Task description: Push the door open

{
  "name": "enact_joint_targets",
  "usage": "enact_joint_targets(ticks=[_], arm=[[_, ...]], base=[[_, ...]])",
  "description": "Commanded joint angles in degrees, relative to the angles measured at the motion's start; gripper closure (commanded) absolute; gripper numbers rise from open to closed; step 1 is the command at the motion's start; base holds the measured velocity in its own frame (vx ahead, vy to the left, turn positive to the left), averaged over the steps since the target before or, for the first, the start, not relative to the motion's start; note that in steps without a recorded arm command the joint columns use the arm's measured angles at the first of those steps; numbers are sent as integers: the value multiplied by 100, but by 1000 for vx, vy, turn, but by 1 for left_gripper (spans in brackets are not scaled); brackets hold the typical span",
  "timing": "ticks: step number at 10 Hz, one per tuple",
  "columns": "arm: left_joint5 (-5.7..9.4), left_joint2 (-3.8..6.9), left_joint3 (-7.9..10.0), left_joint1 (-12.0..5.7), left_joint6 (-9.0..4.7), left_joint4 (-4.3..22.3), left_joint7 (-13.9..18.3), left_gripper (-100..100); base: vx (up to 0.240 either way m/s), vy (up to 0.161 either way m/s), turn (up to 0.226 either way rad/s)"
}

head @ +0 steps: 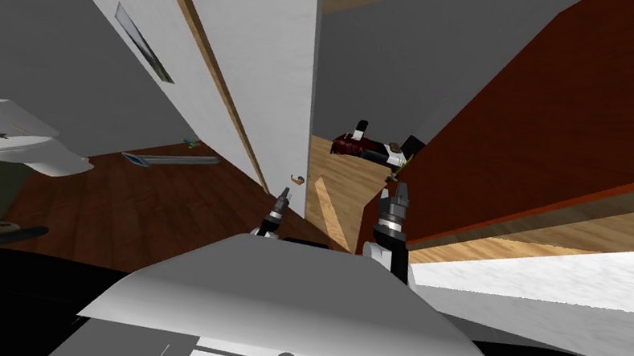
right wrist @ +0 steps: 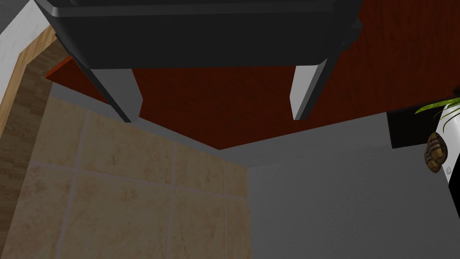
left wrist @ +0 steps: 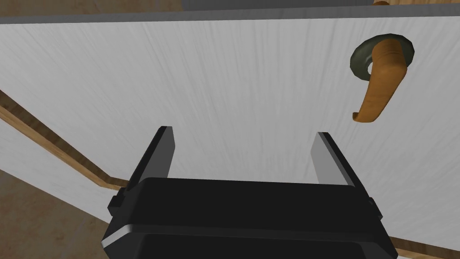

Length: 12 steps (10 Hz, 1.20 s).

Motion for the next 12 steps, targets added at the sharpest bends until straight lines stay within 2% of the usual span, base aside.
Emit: enact_joint_targets(ticks=[1,10,11,12], arm=[[14,18,-75,-85,25,231,60,-100],[74,50,-432,-439,-217,1610,284,-100],[85,52,-494,-500,-259,1850,322,-100],[89,53,-521,-527,-278,1954,339,-100]], base=[[68,113,-92],[62,121,-89],[64,169,-121],[78,172,-102]])
